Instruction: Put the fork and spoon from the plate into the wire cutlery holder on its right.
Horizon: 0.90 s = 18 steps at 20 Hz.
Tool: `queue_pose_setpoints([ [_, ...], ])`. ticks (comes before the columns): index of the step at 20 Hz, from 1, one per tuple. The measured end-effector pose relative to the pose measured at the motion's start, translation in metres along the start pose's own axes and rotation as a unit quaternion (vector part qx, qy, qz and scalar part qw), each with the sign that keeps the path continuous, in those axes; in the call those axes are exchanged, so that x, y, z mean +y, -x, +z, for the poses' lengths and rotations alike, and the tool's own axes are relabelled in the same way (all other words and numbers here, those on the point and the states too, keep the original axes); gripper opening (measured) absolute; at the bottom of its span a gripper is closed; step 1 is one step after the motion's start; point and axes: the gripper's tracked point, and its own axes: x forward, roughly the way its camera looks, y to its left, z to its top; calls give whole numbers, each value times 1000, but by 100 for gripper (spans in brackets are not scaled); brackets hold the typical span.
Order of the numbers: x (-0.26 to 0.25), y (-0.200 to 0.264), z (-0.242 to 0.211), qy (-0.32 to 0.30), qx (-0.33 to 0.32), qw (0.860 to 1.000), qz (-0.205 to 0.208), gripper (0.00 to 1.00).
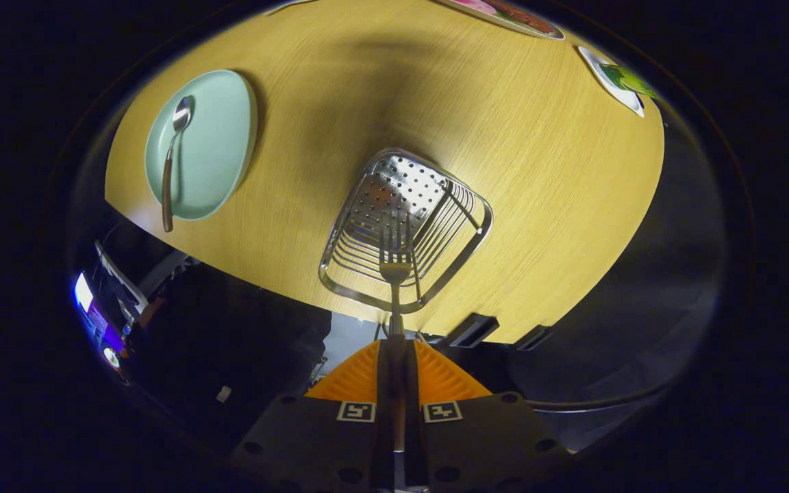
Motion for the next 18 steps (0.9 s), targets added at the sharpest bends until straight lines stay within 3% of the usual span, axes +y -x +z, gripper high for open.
queue_pose_setpoints([
  [2, 3, -3, 8, -6, -6, 1000, 2, 13],
  [4, 1, 0, 12, 6, -23, 1000, 3, 32],
  [5, -2, 1, 17, 7, -47, 999, -1, 48],
  [8, -2, 18, 33, -19, -165, 986, 7, 48],
  [13, 10, 64, 31, -69, -336, 939, 11, 49],
  [18, 89, 117, 44, -84, -462, 880, 69, 50],
])
